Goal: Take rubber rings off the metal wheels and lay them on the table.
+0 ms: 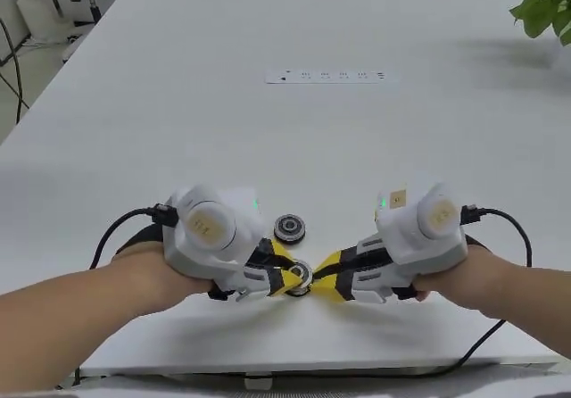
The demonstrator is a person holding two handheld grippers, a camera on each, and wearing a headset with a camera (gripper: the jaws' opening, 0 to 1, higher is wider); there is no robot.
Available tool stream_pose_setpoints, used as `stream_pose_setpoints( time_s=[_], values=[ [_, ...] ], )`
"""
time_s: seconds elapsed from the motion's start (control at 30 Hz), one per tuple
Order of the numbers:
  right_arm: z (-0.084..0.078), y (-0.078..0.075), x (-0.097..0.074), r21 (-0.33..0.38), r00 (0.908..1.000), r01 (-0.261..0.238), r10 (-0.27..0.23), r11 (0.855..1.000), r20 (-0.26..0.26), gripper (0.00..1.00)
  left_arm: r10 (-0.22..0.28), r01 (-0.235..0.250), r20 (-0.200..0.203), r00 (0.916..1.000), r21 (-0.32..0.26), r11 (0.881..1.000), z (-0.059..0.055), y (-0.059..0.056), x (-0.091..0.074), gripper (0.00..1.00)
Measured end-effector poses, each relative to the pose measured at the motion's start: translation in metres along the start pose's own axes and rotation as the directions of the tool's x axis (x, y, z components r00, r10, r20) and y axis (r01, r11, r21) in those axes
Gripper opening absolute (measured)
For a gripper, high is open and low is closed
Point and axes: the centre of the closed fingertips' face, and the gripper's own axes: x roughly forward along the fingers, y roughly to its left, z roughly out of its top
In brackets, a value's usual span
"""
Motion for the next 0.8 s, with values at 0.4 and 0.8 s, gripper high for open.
stream_pose_setpoints(
  time_s=[0.4, 0.8],
  values=[
    [0.0, -0.0029, -0.0006, 0.078, 0.9999, 0.013, -0.013, 0.997, 0.0, 0.0, 0.011, -0.011, -0.004, 0.9999, 0.0, 1.0, -0.0002, -0.0001, 0.0001, 0.08],
    [0.0005, -0.0051, -0.0013, 0.189, 0.9997, 0.006, -0.01, 0.982, 0.024, 0.0, 0.016, -0.016, -0.008, 0.9998, -0.003, 1.0, -0.0007, 0.0004, -0.0001, 0.08]
  ],
)
